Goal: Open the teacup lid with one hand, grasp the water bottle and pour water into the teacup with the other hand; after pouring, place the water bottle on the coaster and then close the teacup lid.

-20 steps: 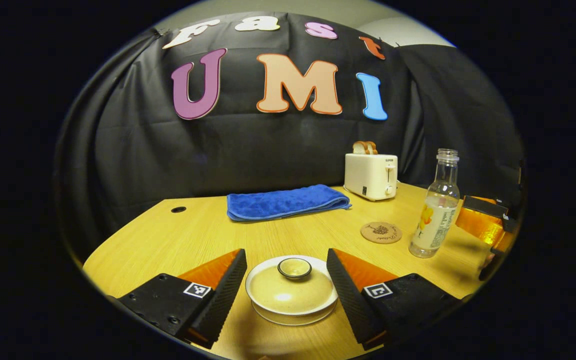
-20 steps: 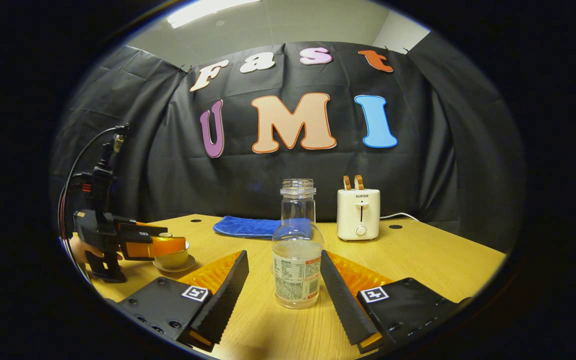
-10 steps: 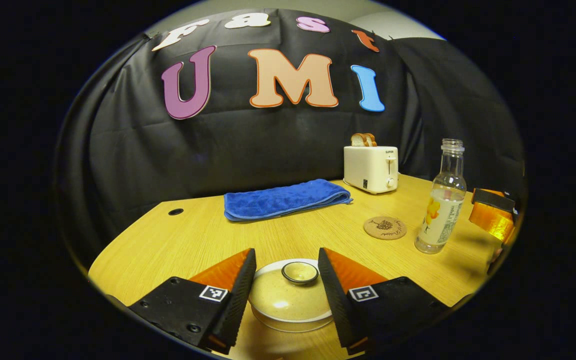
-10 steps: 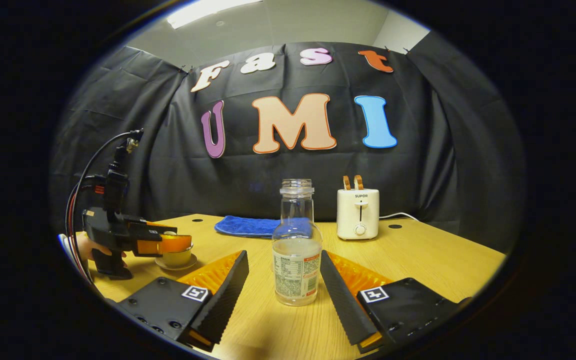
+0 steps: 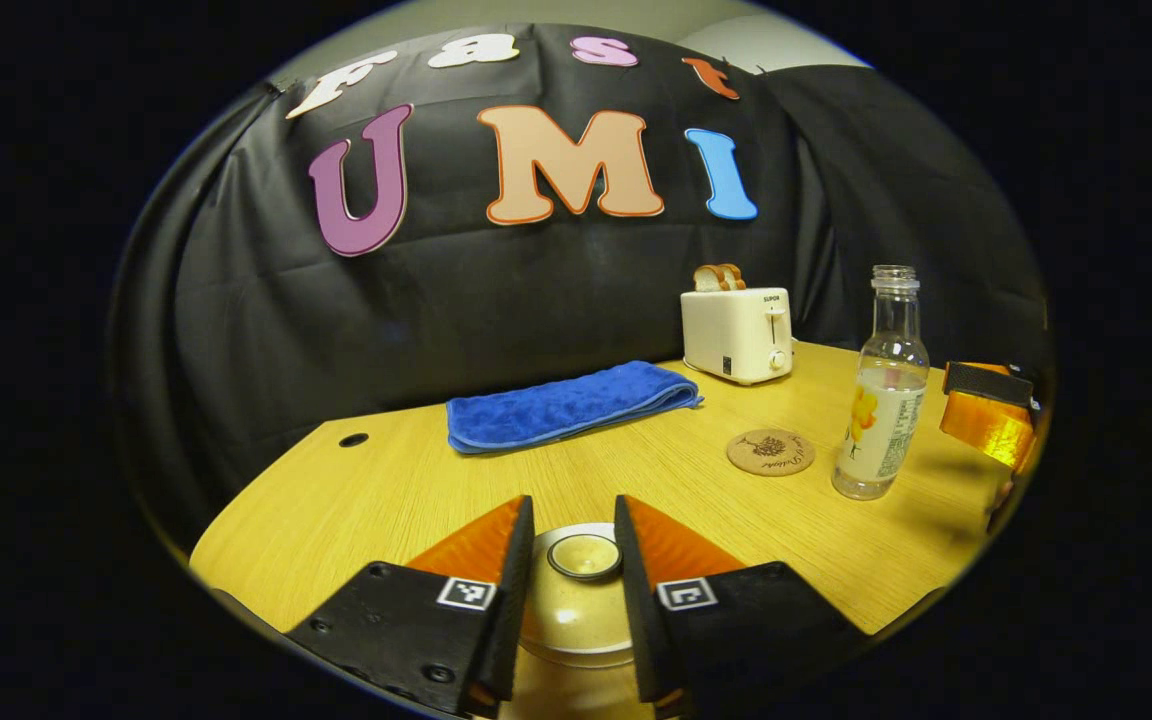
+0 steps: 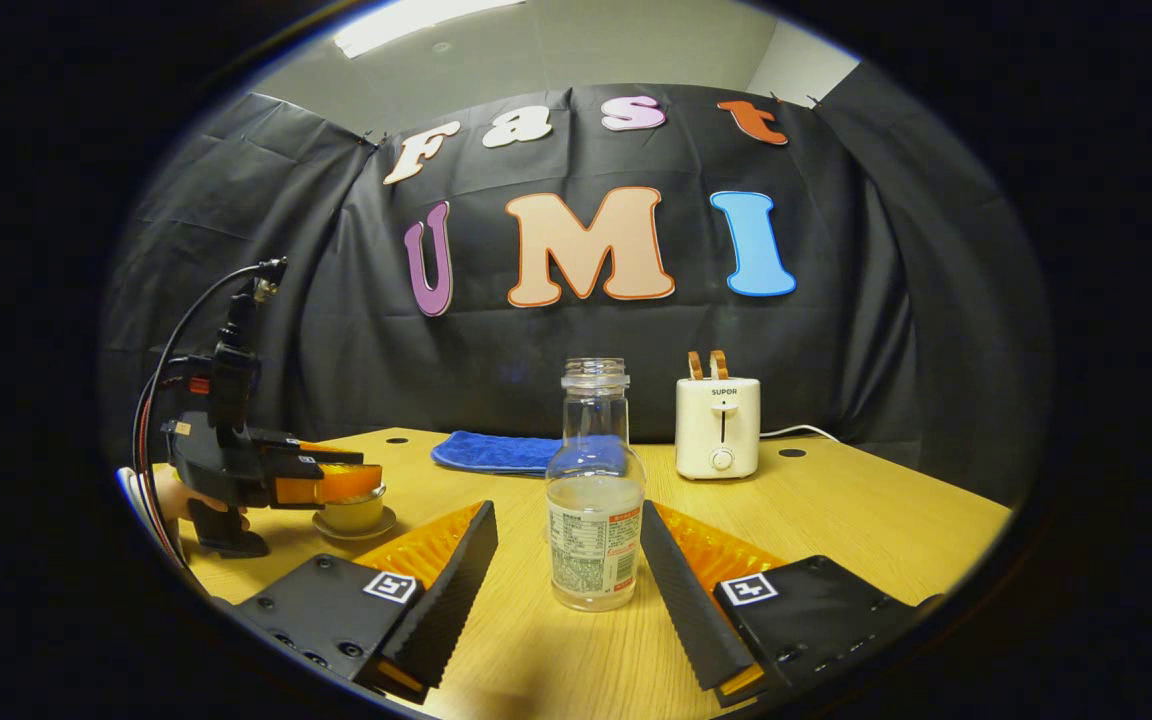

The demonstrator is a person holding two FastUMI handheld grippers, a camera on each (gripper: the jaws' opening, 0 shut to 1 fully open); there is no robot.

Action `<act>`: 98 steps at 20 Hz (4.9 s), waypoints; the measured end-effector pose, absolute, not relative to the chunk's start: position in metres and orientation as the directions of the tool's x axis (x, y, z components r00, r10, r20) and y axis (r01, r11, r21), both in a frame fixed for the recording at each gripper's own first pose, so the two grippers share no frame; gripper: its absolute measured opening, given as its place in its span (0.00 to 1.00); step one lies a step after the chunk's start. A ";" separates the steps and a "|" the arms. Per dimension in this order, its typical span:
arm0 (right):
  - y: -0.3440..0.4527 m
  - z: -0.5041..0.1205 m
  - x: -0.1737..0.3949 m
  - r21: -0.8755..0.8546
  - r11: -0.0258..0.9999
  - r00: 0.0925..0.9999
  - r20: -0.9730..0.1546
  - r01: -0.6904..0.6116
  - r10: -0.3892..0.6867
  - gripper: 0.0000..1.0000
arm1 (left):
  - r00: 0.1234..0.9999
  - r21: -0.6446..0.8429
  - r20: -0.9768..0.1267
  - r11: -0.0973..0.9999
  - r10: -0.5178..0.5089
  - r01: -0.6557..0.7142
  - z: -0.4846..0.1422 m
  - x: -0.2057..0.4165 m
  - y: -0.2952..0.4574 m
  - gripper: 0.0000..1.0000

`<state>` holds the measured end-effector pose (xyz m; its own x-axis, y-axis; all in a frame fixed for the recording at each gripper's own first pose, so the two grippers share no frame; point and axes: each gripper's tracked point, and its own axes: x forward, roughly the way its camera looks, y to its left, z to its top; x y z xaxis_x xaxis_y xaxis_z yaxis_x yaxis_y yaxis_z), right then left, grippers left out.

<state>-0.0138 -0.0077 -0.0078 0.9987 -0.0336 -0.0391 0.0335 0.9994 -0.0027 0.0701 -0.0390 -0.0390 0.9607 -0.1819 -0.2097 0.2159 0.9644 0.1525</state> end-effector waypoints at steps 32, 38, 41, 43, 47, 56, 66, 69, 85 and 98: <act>-0.028 -0.027 0.035 0.008 0.998 0.989 -0.135 0.066 -0.065 0.88 | 0.999 0.025 -0.005 0.998 -0.050 0.050 -0.007 0.017 0.060 0.27; -0.029 -0.039 0.059 -0.002 0.998 0.980 -0.193 0.059 -0.059 0.99 | 1.000 0.026 -0.005 0.999 -0.025 0.025 -0.006 0.018 0.081 0.27; -0.029 -0.044 0.066 -0.018 0.998 0.975 -0.215 0.062 -0.064 0.89 | 1.000 0.026 -0.005 0.999 -0.018 0.018 -0.007 0.018 0.083 0.27; -0.030 -0.044 0.067 -0.018 0.997 0.973 -0.219 0.070 -0.073 0.85 | 1.000 0.027 -0.005 0.999 -0.022 0.022 -0.007 0.018 0.082 0.27; -0.031 -0.043 0.067 -0.031 0.996 0.974 -0.213 0.079 -0.083 0.81 | 1.000 0.027 -0.003 0.999 -0.022 0.022 -0.006 0.018 0.083 0.27; -0.003 0.006 0.077 -0.303 0.953 0.978 -0.193 0.011 -0.072 0.81 | 1.000 0.026 -0.007 1.000 -0.009 0.010 -0.006 0.017 0.086 0.27; 0.054 -0.039 0.091 -0.720 0.676 0.951 -0.296 -0.160 -0.090 0.81 | 1.000 0.025 -0.008 1.000 -0.005 0.005 -0.007 0.017 0.086 0.27; 0.063 -0.052 0.100 -0.768 0.611 0.943 -0.318 -0.193 -0.102 0.81 | 1.000 0.025 -0.009 1.000 -0.002 0.002 -0.007 0.017 0.087 0.27; 0.097 -0.040 0.109 -0.967 0.177 0.975 -0.204 -0.185 -0.091 0.80 | 1.000 0.025 -0.011 1.000 0.003 -0.003 -0.007 0.016 0.088 0.27; 0.106 -0.009 0.113 -0.987 -0.091 0.990 -0.126 -0.131 -0.064 0.80 | 1.000 0.024 -0.010 1.000 0.003 -0.003 -0.008 0.016 0.089 0.27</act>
